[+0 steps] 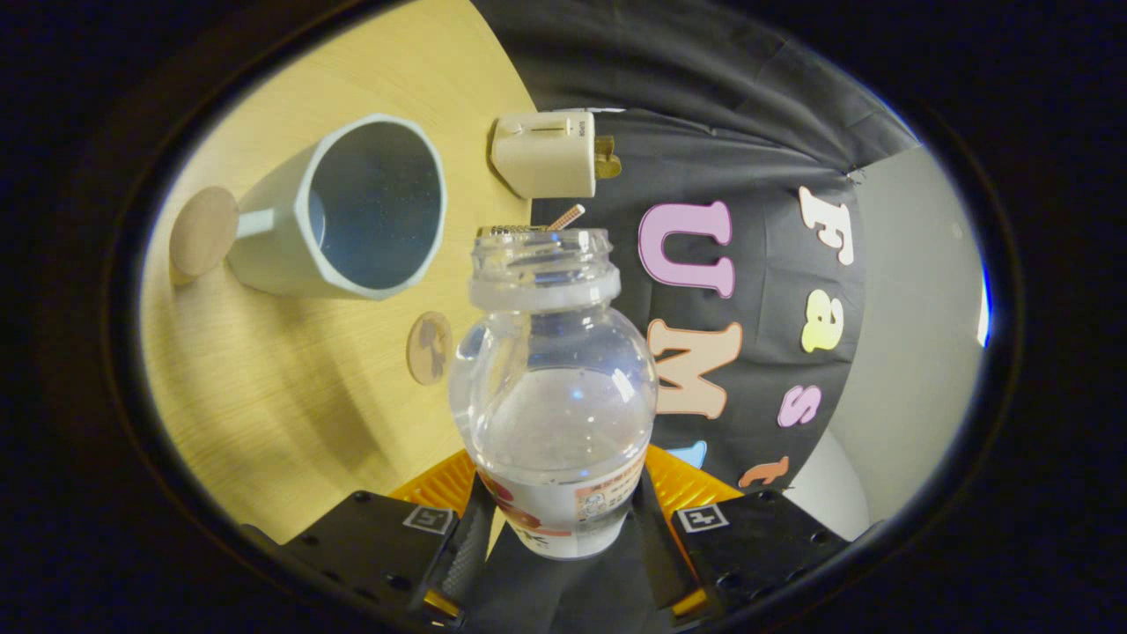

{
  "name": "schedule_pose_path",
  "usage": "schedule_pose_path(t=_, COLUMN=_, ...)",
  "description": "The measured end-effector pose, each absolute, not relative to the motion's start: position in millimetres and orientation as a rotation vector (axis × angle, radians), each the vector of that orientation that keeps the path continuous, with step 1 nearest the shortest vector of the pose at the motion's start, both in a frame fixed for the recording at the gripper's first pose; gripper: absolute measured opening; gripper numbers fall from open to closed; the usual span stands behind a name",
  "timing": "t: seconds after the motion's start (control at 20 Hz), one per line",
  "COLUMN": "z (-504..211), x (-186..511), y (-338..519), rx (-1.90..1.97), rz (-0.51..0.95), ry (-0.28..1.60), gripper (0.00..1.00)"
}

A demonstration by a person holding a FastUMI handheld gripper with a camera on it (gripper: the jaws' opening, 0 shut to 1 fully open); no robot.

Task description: Take the bottle from table, then pour the juice into the cup, finally place the bottle on the coaster

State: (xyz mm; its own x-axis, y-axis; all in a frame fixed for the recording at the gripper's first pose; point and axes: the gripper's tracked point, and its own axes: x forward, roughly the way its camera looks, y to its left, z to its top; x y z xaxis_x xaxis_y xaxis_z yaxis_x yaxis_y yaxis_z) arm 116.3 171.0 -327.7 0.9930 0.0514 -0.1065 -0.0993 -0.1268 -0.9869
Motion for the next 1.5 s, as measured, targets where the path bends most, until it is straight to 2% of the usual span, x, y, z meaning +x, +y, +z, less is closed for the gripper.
schedule_pose_path(t=1.5, z=-320.8, x=122.3, y=173.4, rx=-1.865, rz=0.148, ry=-0.005, gripper=0.76)
